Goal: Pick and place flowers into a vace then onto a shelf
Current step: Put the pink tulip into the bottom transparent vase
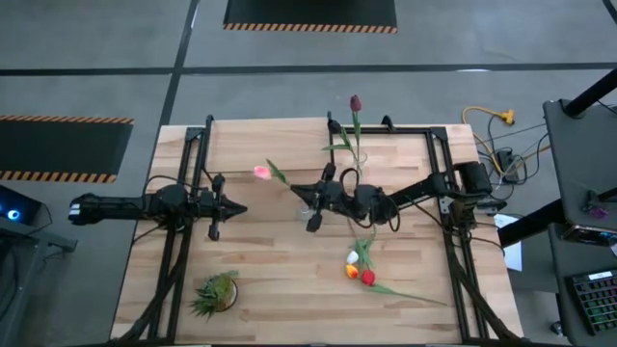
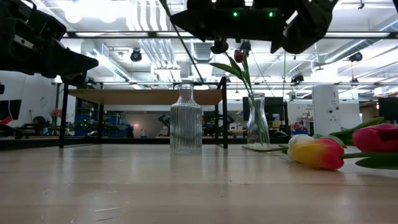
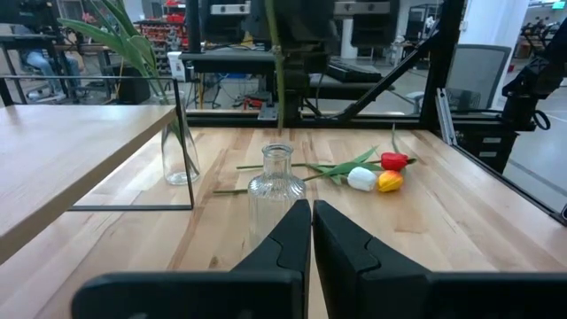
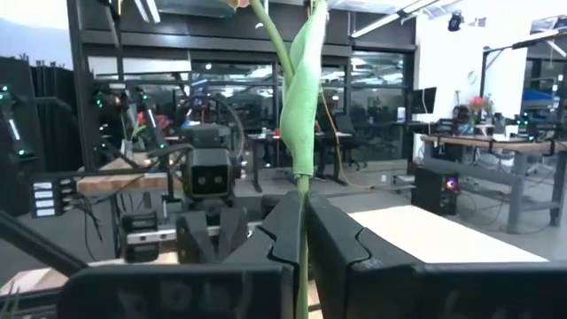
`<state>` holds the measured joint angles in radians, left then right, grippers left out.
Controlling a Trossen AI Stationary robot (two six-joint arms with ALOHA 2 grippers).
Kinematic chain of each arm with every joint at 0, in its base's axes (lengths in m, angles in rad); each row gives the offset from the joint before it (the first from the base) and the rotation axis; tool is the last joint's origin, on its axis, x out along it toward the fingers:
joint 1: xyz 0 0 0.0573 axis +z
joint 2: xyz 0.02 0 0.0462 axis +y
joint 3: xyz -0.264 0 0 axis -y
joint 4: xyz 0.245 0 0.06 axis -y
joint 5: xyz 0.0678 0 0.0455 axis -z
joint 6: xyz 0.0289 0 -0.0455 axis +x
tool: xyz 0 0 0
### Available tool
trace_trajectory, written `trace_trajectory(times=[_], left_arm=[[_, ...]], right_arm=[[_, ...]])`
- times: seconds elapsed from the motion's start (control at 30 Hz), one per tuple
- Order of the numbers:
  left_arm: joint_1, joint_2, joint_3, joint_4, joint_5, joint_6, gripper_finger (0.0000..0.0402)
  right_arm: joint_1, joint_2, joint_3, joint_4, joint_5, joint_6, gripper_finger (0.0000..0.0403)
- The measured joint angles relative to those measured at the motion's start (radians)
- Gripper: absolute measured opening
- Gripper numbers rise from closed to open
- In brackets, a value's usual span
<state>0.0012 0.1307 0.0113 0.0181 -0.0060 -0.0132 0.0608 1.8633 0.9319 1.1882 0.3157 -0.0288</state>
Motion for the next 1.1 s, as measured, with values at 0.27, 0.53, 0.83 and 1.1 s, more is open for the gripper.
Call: trace_trajectory(times=[0.27, 0.53, 0.83, 1.1], left_arm=[[0.000, 0.000, 0.000, 0.000, 0.000, 0.000, 0.0000], [0.000, 0.000, 0.000, 0.000, 0.000, 0.000, 0.0000], [0.000, 0.000, 0.000, 0.000, 0.000, 0.000, 0.0000], [0.000, 0.000, 0.000, 0.000, 0.000, 0.000, 0.0000]], right_arm=[[-0.026, 0.000, 0.056, -0.042, -0.123, 0.029, 0.0008], [-0.034, 0.000, 0.062, -0.078, -0.175, 0.033, 0.0009], [-0.063, 0.067, 0.069, 0.016, -0.163, 0.158, 0.0008], [-0.064, 0.113, 0.130, 0.022, -0.171, 0.155, 0.0008]])
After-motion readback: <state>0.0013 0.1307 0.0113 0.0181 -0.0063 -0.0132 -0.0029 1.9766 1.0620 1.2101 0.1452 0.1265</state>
